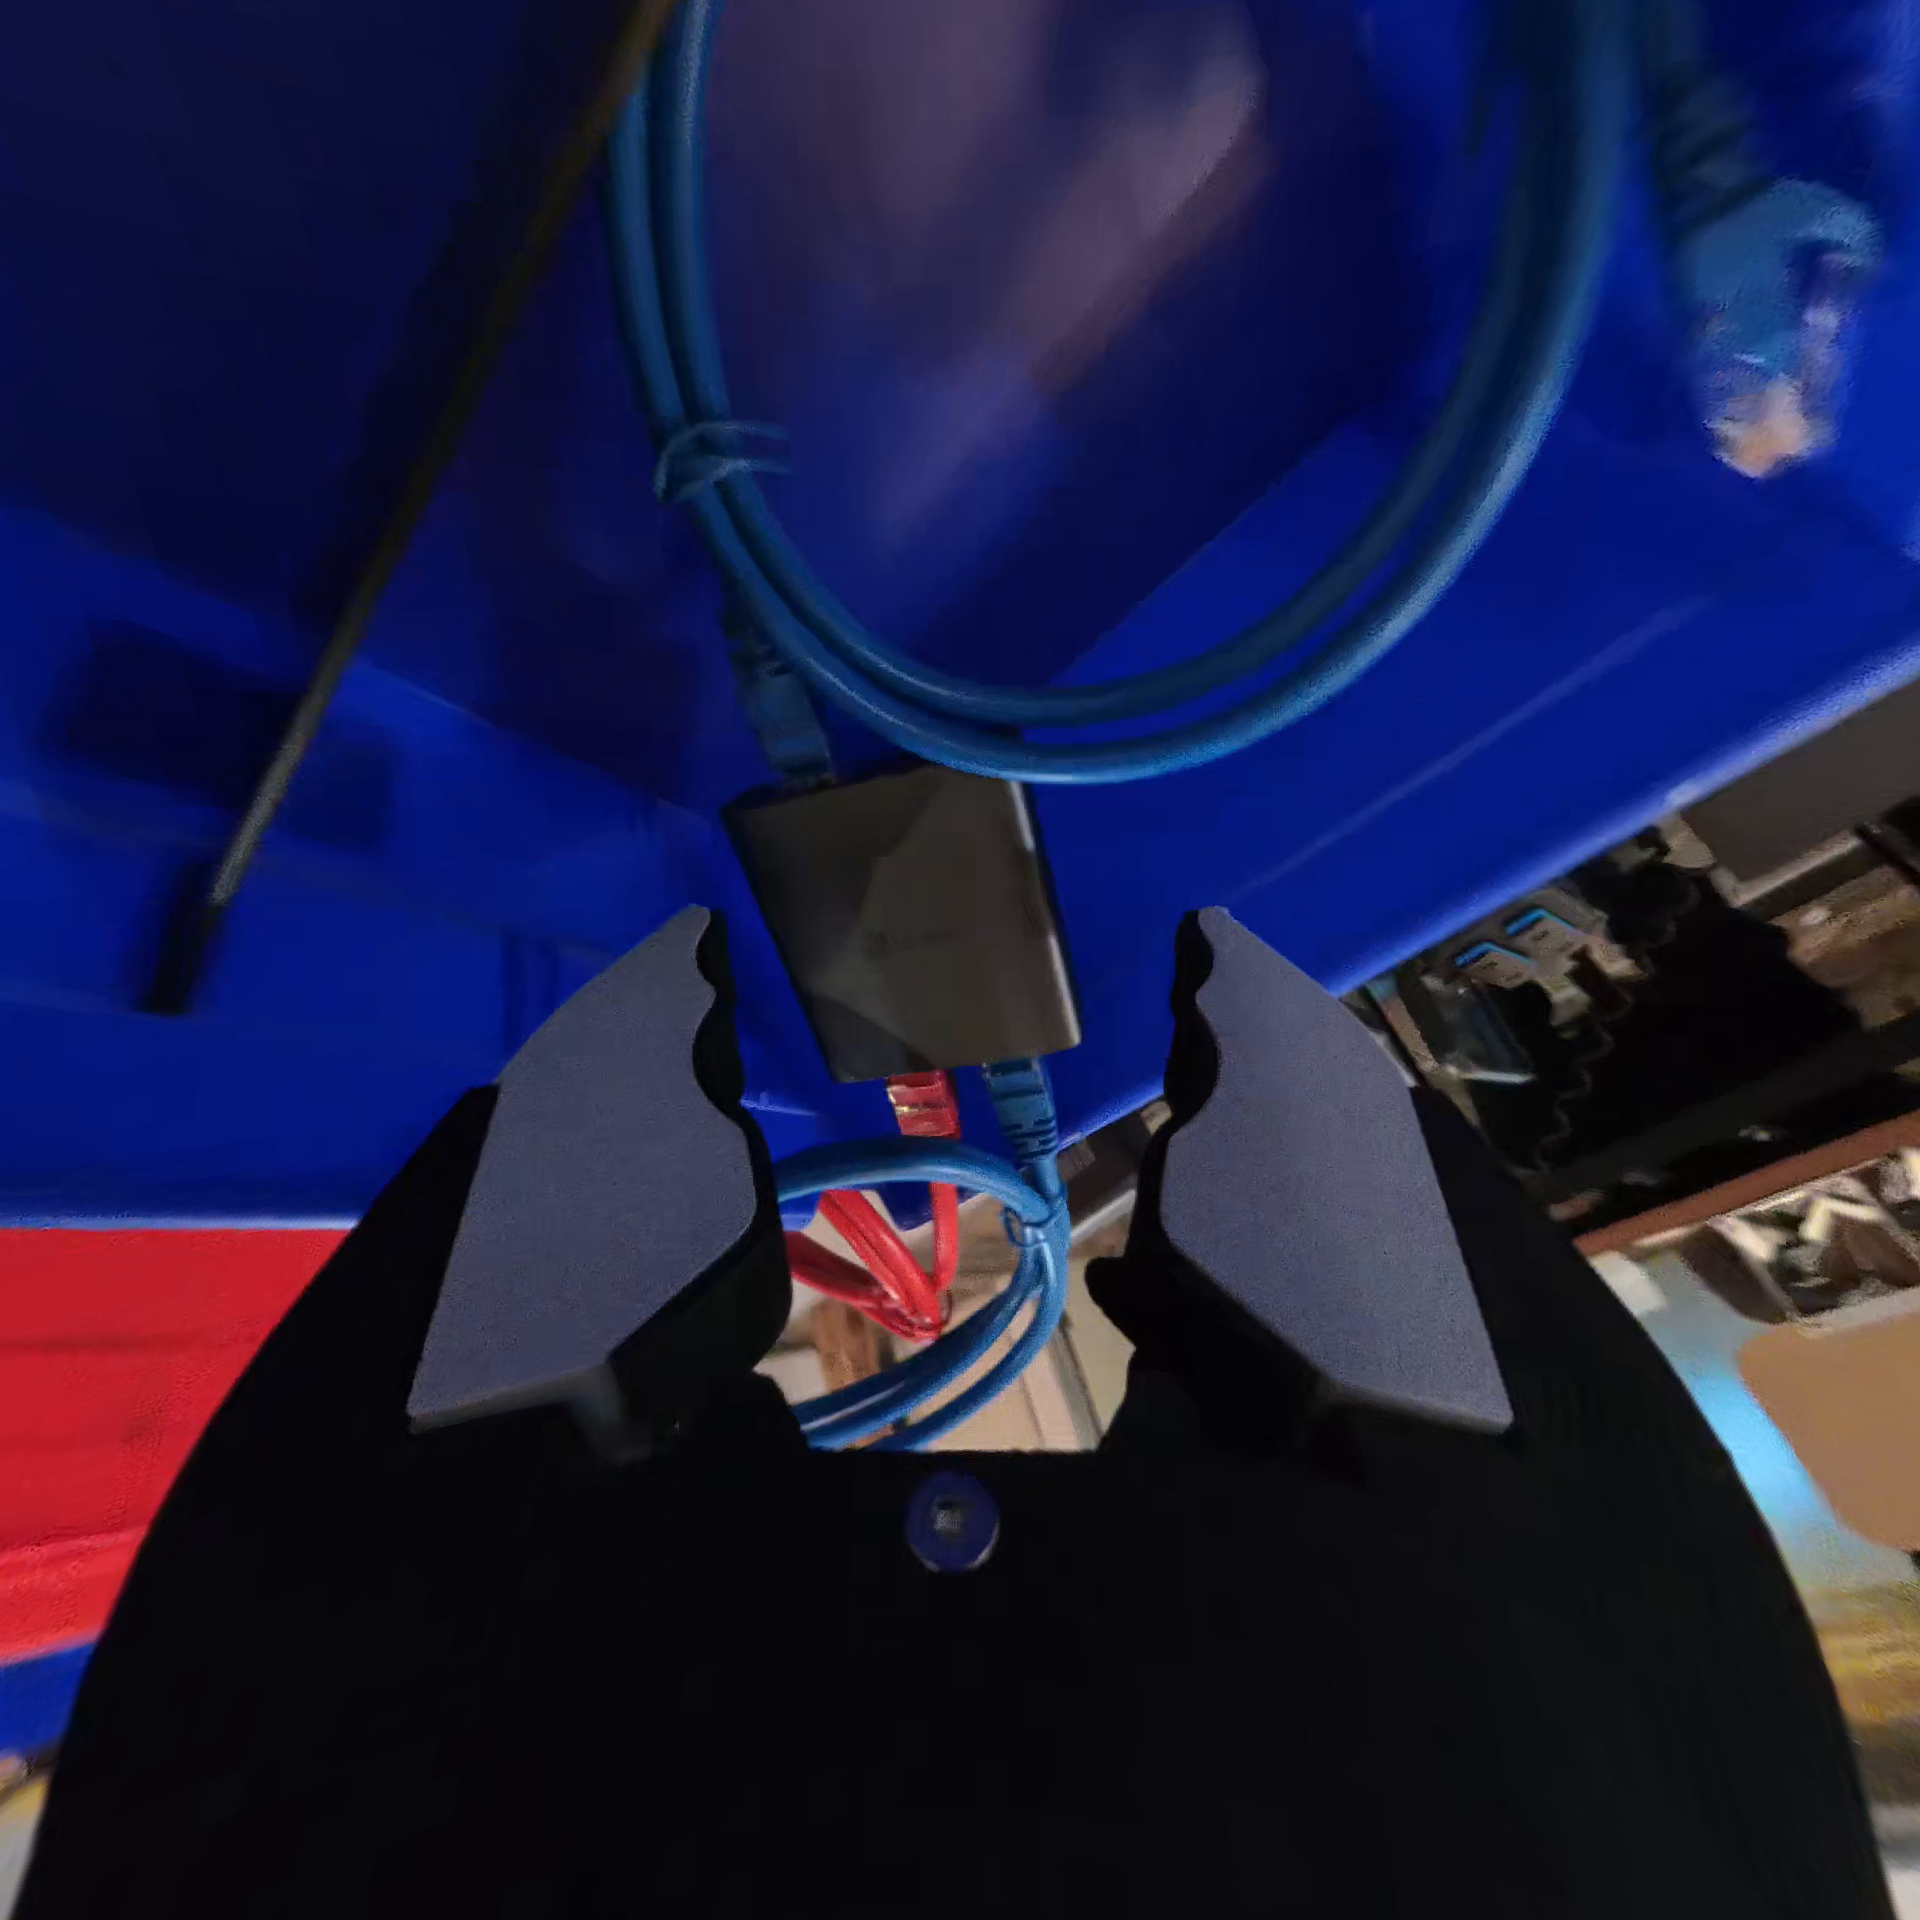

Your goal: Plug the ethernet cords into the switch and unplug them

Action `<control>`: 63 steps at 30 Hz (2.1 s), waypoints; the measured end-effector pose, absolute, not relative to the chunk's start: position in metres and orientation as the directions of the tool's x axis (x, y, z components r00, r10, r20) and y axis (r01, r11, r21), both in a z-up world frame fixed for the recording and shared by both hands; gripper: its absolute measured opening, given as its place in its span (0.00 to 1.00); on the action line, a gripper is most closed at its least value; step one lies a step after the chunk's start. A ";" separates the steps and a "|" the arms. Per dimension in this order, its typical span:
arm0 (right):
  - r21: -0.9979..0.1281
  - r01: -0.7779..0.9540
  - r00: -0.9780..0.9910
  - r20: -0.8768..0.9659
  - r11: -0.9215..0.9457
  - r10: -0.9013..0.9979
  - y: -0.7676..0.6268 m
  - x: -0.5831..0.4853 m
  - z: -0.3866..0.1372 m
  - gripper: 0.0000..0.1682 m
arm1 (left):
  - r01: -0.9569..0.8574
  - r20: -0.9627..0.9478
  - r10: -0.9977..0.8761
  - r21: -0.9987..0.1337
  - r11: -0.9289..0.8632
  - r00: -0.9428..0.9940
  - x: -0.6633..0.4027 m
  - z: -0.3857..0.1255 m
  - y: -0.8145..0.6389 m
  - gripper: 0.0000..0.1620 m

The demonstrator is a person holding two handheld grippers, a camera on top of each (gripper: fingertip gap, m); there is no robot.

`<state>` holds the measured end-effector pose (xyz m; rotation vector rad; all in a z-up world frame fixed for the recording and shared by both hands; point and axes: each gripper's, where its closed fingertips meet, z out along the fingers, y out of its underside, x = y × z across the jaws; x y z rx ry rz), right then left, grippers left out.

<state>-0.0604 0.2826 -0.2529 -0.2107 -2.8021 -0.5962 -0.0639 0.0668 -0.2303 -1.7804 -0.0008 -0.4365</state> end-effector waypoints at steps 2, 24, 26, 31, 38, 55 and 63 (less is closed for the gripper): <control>0.463 0.125 -0.973 0.230 0.878 0.018 0.289 -0.059 -0.261 0.48 | 0.280 0.330 -0.211 -0.931 -0.234 0.920 -0.073 -0.227 0.066 0.59; 0.261 0.510 -0.627 0.765 0.820 0.147 0.307 -0.044 -0.172 0.35 | 0.290 0.300 -0.071 -0.950 -0.118 0.951 -0.115 -0.216 0.059 0.61; 0.126 0.549 -0.495 0.846 0.826 0.200 0.303 -0.037 -0.151 0.35 | 0.258 0.265 -0.053 -0.960 -0.109 0.963 -0.117 -0.216 0.060 0.61; -0.124 0.532 -0.133 0.965 0.838 0.227 0.287 -0.024 -0.096 0.35 | 0.129 0.128 -0.033 -0.992 0.015 0.991 -0.112 -0.175 0.068 0.60; -0.518 0.279 0.312 0.845 0.808 0.434 0.256 -0.008 -0.027 0.35 | -0.160 -0.176 -0.073 -0.970 0.185 0.982 -0.069 -0.068 0.104 0.57; -0.772 -0.144 0.606 0.426 0.619 0.671 0.258 0.039 0.020 0.35 | -0.082 -0.157 -0.247 -0.954 0.287 0.956 -0.036 -0.026 0.160 0.57; -0.733 -0.348 0.637 0.273 0.584 0.721 0.246 0.081 0.052 0.35 | -0.058 -0.149 -0.241 -0.936 0.348 0.959 -0.044 -0.021 0.155 0.53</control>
